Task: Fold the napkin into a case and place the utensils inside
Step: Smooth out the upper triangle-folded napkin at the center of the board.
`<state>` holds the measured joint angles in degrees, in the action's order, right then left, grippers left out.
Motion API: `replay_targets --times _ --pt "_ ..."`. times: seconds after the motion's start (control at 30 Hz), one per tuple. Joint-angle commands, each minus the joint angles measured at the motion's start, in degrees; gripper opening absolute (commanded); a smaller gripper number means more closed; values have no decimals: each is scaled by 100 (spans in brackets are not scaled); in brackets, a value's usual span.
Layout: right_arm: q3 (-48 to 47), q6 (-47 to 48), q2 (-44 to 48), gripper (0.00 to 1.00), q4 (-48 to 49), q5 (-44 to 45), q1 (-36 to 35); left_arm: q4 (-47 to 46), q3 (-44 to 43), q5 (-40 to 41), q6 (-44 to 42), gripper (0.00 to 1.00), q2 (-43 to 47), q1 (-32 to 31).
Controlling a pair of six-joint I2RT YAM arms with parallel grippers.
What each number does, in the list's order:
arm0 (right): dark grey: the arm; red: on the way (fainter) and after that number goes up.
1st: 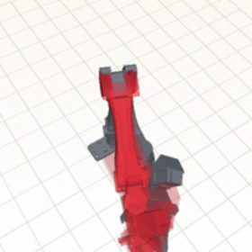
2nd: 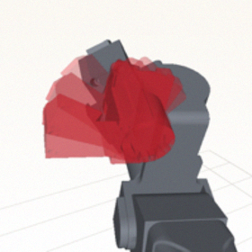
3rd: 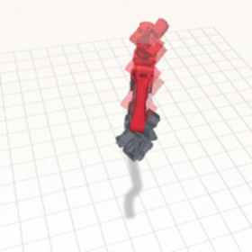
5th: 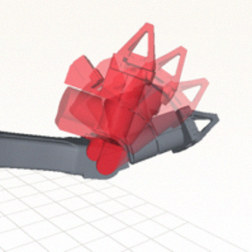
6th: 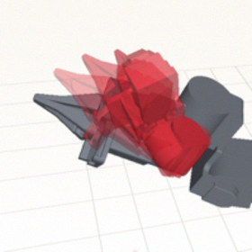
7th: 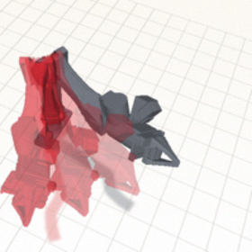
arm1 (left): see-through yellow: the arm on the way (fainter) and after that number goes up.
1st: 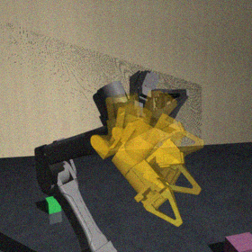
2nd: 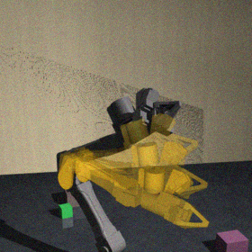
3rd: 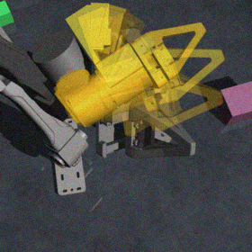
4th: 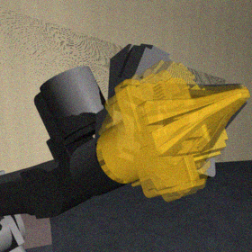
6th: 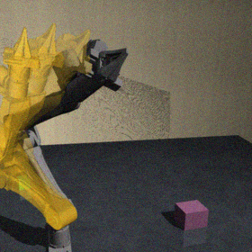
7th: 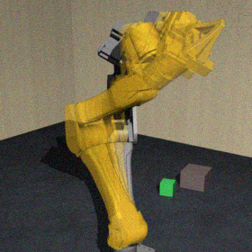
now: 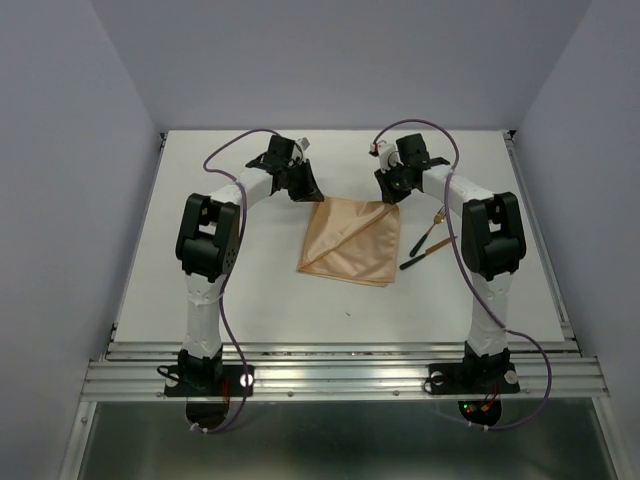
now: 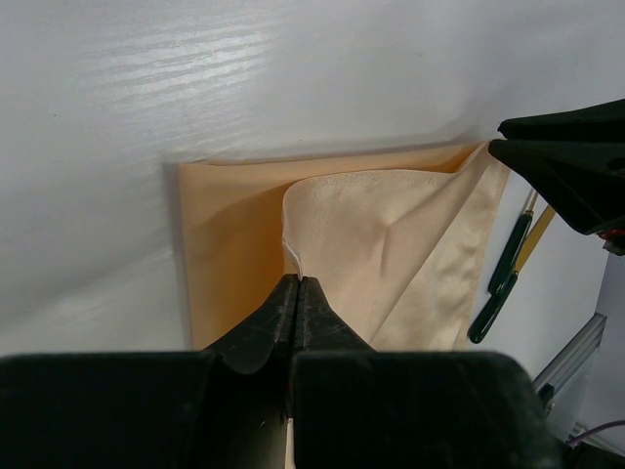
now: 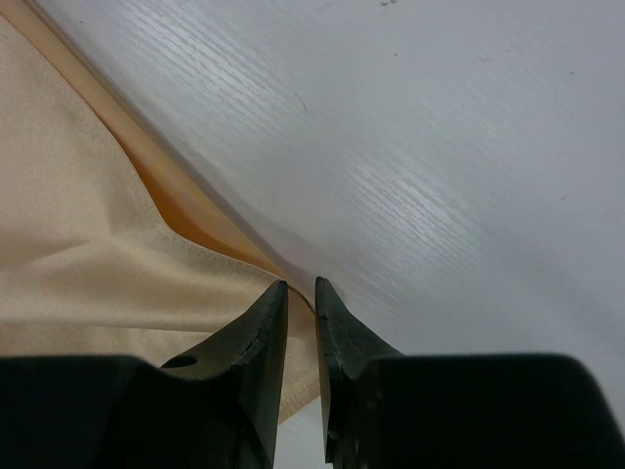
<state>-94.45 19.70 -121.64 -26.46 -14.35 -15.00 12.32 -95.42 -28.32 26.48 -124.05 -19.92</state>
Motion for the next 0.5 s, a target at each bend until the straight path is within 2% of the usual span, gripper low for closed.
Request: replay_targets --times 0.0,0.33,0.4,0.47 --pt "-143 16 -87 24 238 81 24 -10 -232 -95 6 0 179 -38" --pt "-161 34 -167 27 229 81 24 -19 -241 -104 6 0 179 -38" --pt "-143 42 -158 24 246 125 24 -19 -232 -95 6 0 188 -38" --pt "-108 42 -123 15 290 143 24 -19 -214 -95 -2 0 188 -38"
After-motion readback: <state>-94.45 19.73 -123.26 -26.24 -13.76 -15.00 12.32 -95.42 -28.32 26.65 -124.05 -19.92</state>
